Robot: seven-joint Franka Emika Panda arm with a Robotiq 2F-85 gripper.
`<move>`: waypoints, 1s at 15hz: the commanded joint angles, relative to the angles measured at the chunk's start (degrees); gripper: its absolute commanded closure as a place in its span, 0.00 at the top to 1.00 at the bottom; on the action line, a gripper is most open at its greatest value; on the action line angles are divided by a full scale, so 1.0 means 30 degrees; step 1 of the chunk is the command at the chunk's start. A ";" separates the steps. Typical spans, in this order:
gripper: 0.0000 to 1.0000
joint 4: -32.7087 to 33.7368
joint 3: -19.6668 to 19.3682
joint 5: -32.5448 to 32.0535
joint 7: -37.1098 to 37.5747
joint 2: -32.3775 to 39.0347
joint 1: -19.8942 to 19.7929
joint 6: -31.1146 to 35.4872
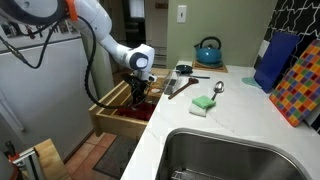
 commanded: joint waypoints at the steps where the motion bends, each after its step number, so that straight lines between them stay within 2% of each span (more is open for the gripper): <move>1: 0.35 -0.0396 -0.0409 -0.0658 0.0282 0.0246 0.0179 0.1143; 2: 0.33 -0.0421 -0.0467 -0.0782 0.0277 0.0329 0.0189 0.1518; 4: 0.45 -0.0466 -0.0554 -0.1013 0.0287 0.0523 0.0226 0.2207; 7: 0.47 -0.0521 -0.0564 -0.1231 0.0132 0.0849 0.0191 0.2928; 8: 0.40 -0.0521 -0.0529 -0.1140 0.0061 0.0944 0.0113 0.3144; 10: 0.18 -0.0601 -0.0550 -0.0994 0.0119 0.1063 0.0037 0.3381; 11: 0.16 -0.0670 -0.0643 -0.1046 0.0288 0.1104 0.0071 0.3588; 13: 0.06 -0.0736 -0.0654 -0.0872 0.0221 0.1189 -0.0013 0.4029; 15: 0.03 -0.0771 -0.0685 -0.0807 0.0225 0.1269 -0.0031 0.4455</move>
